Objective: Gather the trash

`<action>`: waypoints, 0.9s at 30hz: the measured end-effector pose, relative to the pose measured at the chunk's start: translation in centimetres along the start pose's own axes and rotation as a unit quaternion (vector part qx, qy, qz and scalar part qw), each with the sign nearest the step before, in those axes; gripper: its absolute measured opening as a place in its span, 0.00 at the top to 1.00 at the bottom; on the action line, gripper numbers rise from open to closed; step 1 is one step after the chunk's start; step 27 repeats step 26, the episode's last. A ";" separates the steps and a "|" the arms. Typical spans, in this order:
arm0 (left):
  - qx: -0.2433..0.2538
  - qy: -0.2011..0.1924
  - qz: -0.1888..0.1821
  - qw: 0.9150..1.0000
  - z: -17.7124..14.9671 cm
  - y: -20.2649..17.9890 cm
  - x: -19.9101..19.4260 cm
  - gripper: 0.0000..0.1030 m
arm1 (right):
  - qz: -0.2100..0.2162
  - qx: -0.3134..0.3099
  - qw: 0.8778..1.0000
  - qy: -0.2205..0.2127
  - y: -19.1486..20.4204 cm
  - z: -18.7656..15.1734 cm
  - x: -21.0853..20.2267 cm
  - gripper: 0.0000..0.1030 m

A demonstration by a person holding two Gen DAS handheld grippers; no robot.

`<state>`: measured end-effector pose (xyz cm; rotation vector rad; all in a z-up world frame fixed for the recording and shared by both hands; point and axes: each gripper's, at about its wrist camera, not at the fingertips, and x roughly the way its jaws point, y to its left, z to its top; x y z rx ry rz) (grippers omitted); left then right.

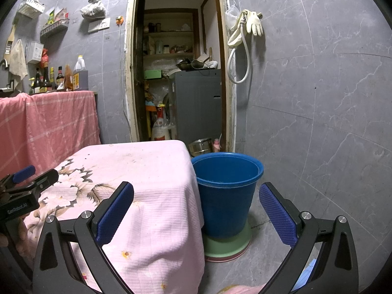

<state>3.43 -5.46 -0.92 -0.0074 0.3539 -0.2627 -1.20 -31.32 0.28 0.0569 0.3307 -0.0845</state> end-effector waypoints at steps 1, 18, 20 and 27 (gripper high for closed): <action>0.000 0.000 0.000 1.000 0.0 0.0 0.0 0.03 | 0.000 0.000 1.000 0.000 0.0 0.0 0.0 0.00; 0.005 0.002 0.014 1.000 -0.9 0.0 0.1 0.03 | 0.000 0.000 1.000 0.000 0.0 0.0 -0.1 0.00; 0.005 0.006 0.015 1.000 -1.1 0.0 0.2 0.03 | 0.000 0.000 1.000 0.000 0.0 0.0 0.0 0.00; 0.006 0.007 0.018 1.000 -1.2 -0.1 0.3 0.03 | 0.000 0.000 1.000 0.000 0.0 0.0 0.0 0.00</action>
